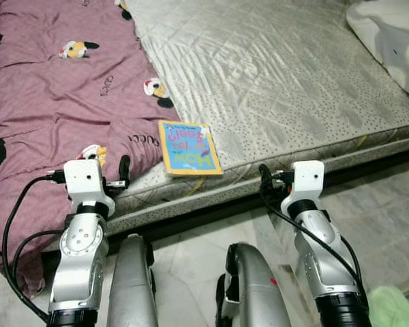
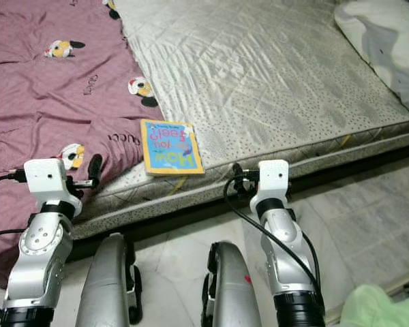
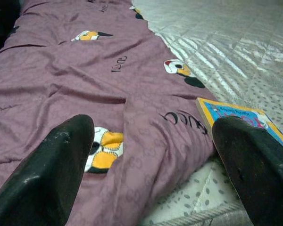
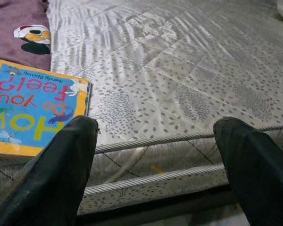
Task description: Clean up the room
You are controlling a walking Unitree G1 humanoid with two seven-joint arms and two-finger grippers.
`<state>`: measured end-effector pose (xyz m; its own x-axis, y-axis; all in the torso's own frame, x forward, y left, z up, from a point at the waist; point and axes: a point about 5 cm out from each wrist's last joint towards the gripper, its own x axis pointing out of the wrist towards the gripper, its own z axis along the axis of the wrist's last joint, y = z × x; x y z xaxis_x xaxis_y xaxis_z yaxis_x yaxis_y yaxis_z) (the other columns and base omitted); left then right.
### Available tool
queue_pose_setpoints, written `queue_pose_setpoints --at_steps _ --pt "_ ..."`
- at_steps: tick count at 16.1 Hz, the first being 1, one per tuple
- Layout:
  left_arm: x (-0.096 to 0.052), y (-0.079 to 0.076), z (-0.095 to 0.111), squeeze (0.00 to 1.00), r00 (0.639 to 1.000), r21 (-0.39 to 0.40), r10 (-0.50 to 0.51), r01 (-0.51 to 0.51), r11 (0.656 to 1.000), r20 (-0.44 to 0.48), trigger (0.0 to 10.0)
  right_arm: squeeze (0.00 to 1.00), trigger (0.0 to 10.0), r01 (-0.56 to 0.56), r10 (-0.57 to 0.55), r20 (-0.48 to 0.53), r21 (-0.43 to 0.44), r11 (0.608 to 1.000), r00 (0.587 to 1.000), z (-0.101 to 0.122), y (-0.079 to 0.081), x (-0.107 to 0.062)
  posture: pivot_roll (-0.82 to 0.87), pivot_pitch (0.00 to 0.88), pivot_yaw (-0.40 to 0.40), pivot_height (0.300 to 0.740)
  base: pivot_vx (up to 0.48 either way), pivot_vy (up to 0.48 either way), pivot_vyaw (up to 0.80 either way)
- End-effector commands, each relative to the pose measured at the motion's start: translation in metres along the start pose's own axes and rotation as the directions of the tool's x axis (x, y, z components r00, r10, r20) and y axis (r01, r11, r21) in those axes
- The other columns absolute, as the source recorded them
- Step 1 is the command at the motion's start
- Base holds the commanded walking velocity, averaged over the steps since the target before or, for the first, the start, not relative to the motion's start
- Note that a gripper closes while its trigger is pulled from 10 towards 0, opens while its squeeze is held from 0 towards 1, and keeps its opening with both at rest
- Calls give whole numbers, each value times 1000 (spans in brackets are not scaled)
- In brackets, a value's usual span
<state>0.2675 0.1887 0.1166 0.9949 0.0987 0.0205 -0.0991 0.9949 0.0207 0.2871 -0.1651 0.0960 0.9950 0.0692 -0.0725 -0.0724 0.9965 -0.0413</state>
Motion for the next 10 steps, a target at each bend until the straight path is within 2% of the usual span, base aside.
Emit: queue_pose_setpoints --at_steps 1,10 --pt "-1 -2 -1 0 1000 -2 -8 8 1000 -8 10000 0 10000 3 -3 -21 -4 1000 1000 -4 0 -2 -14 229 -57 599 379 0 0" --pt "0 -3 -2 0 1000 -5 -16 16 1000 -8 10000 0 10000 -1 1 -15 -11 1000 1000 -3 0 0 -13 227 -57 599 407 0 0"
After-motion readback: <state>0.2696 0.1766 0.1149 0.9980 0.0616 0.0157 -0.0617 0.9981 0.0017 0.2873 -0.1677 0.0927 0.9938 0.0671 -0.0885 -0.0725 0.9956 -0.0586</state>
